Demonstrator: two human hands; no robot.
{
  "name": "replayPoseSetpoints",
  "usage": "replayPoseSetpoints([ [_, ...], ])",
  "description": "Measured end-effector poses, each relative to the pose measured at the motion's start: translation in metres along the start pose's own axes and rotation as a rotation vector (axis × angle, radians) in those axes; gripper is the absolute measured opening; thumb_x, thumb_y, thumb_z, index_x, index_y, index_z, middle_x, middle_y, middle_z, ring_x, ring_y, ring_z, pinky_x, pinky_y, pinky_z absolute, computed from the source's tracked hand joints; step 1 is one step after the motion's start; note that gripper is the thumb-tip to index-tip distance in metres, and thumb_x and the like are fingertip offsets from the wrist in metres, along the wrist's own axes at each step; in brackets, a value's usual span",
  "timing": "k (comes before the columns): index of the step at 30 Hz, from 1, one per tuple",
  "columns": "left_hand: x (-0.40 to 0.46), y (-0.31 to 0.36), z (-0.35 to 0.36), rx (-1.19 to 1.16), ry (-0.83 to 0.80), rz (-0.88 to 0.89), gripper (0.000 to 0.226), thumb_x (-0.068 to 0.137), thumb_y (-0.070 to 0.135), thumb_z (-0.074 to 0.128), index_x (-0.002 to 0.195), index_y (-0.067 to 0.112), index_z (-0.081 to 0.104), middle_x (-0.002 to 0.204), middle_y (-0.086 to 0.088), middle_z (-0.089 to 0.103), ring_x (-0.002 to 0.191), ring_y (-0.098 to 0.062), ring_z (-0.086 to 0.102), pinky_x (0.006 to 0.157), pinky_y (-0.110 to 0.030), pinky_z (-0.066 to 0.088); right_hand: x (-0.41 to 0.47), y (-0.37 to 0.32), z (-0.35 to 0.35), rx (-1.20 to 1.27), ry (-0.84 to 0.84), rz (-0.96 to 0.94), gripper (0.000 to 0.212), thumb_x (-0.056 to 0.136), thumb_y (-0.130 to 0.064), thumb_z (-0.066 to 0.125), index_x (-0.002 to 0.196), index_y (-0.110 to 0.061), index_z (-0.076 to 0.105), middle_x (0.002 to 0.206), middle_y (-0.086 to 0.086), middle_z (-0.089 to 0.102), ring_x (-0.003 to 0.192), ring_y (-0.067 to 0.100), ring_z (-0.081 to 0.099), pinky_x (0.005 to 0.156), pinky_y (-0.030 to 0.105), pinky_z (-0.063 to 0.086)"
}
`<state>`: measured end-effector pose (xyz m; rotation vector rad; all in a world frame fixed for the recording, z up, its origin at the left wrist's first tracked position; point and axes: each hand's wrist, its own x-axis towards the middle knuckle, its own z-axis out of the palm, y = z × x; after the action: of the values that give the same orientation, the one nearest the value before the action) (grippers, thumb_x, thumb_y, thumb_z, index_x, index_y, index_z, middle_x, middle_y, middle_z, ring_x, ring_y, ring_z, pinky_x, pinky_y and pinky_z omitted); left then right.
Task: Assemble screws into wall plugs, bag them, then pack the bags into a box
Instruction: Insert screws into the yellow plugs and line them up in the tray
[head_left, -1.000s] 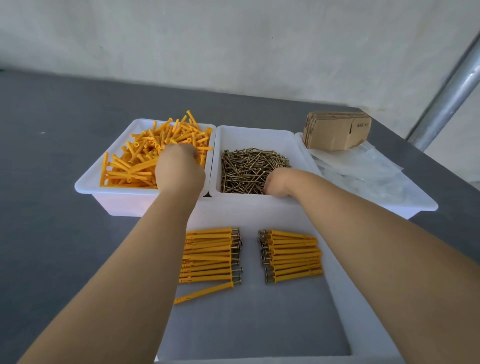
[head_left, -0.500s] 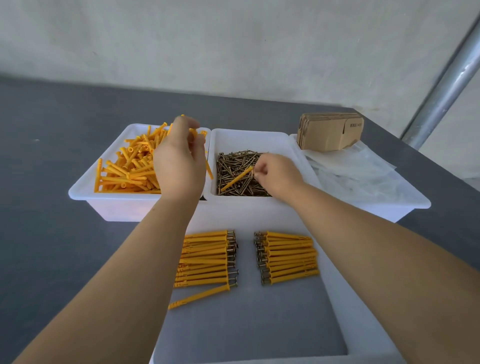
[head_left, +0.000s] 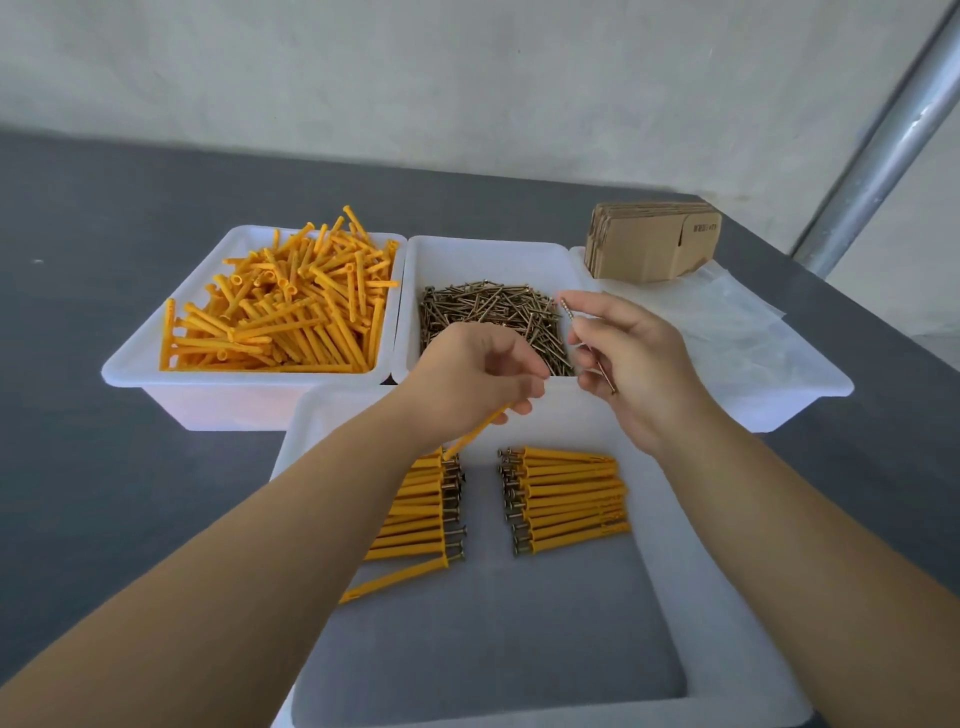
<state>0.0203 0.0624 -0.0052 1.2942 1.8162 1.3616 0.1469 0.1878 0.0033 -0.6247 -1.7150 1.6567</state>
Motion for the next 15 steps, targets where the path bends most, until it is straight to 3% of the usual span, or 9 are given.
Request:
replayPoseSetpoints([
  [4,0.000,-0.001,-0.003,-0.009,0.057,-0.067,0.024,0.083,0.006,0.075,0.099,0.019,0.063,0.081,-0.006,0.076,0.068,-0.010,0.070,0.057,-0.023,0.053,-0.006,-0.005,-0.003,-0.400,-0.108,-0.241,0.022,0.084,-0.005,0.074,0.088,-0.027,0.077,0.075,-0.003,0.072,0.068,0.009,0.060,0.067,0.020,0.051],
  [6,0.000,-0.001,-0.009,0.000,0.101,-0.083,0.028,0.081,0.008,0.078,0.101,0.018,0.062,0.078,-0.004,0.076,0.067,-0.010,0.070,0.056,-0.022,0.054,-0.009,-0.004,0.000,-0.514,-0.170,-0.276,0.022,0.082,-0.005,0.076,0.084,-0.027,0.076,0.075,-0.002,0.071,0.065,0.003,0.057,0.063,0.014,0.048],
  [11,-0.001,-0.002,-0.015,0.078,0.083,-0.092,0.026,0.080,0.011,0.080,0.099,0.016,0.064,0.074,-0.001,0.075,0.070,-0.011,0.072,0.059,-0.025,0.059,-0.008,-0.001,0.003,-0.662,-0.187,-0.280,0.019,0.085,-0.008,0.074,0.088,-0.026,0.077,0.080,-0.005,0.071,0.069,0.005,0.061,0.064,0.011,0.048],
  [15,-0.001,-0.001,-0.017,0.083,0.075,-0.094,0.022,0.081,0.011,0.079,0.098,0.016,0.066,0.074,0.000,0.075,0.070,-0.009,0.072,0.060,-0.024,0.060,-0.007,-0.001,-0.001,-0.708,-0.159,-0.318,0.018,0.085,-0.007,0.073,0.088,-0.025,0.077,0.082,-0.013,0.070,0.076,-0.003,0.061,0.066,0.006,0.043],
])
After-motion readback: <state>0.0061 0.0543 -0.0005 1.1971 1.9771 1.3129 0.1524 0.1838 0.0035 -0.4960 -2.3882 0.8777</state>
